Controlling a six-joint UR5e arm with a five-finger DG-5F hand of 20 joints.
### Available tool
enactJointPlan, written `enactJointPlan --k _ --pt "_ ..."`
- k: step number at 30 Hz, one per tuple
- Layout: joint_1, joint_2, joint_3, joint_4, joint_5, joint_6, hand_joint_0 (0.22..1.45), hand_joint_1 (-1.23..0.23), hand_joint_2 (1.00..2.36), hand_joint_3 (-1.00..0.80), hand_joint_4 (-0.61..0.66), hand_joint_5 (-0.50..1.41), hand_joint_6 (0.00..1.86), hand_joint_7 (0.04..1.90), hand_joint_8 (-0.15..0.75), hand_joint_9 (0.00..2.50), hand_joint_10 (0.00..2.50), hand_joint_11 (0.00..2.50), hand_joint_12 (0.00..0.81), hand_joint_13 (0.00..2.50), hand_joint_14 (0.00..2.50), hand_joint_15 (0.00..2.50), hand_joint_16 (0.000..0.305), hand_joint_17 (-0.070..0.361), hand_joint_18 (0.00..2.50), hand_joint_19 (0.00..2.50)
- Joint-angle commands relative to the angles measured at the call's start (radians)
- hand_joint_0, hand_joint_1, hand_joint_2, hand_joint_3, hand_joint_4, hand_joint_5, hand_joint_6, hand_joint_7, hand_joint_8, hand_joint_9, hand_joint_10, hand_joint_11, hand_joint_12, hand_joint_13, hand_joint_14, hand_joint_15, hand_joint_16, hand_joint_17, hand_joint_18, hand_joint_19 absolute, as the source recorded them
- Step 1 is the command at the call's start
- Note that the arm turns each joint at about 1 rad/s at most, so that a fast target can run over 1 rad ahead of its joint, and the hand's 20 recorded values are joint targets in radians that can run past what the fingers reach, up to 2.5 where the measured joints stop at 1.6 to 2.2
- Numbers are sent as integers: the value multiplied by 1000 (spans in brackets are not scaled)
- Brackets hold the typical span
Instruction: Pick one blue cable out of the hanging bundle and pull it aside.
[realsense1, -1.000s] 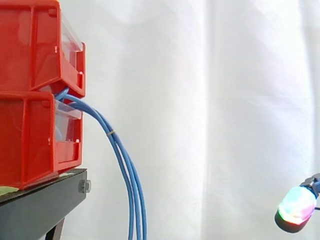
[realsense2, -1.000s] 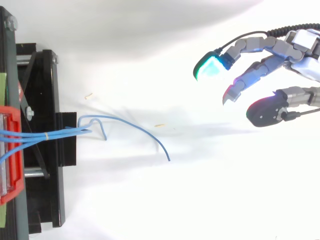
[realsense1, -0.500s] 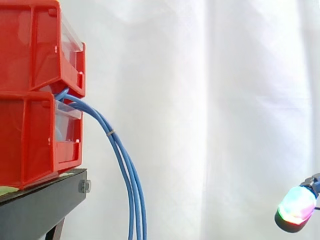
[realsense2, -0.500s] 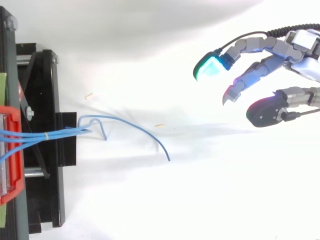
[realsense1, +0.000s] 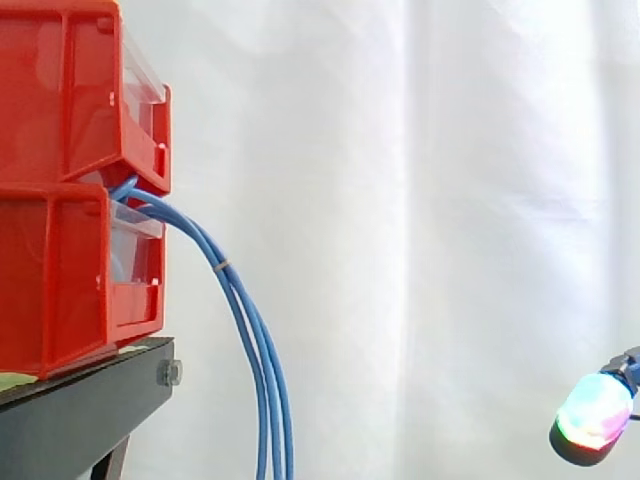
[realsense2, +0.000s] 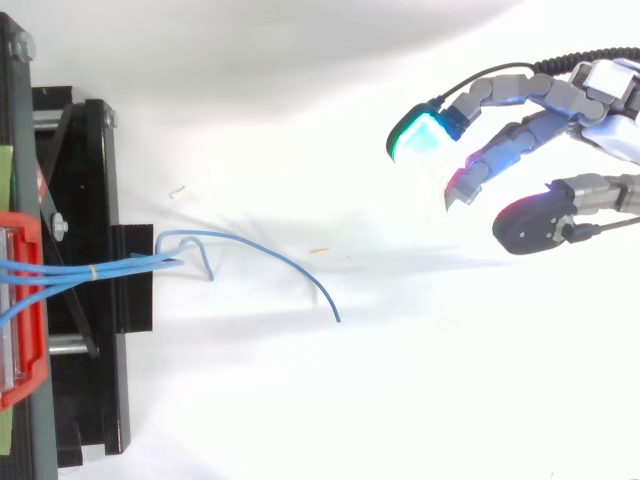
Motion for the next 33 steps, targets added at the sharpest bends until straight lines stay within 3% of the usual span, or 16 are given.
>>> enactJointPlan --k 1,18,33 --pt "1 0 1 0 1 0 580 -619 1006 -427 249 -155 502 779 266 949 17 409 332 832 18 461 53 119 688 499" --pt "0 0 -1 0 1 0 522 -610 1001 -479 214 -187 502 720 260 719 7 218 347 679 13 342 55 123 570 425" --pt "0 0 1 0 1 0 484 -617 1000 -500 203 -191 502 714 248 700 6 201 335 658 13 334 55 125 508 389"
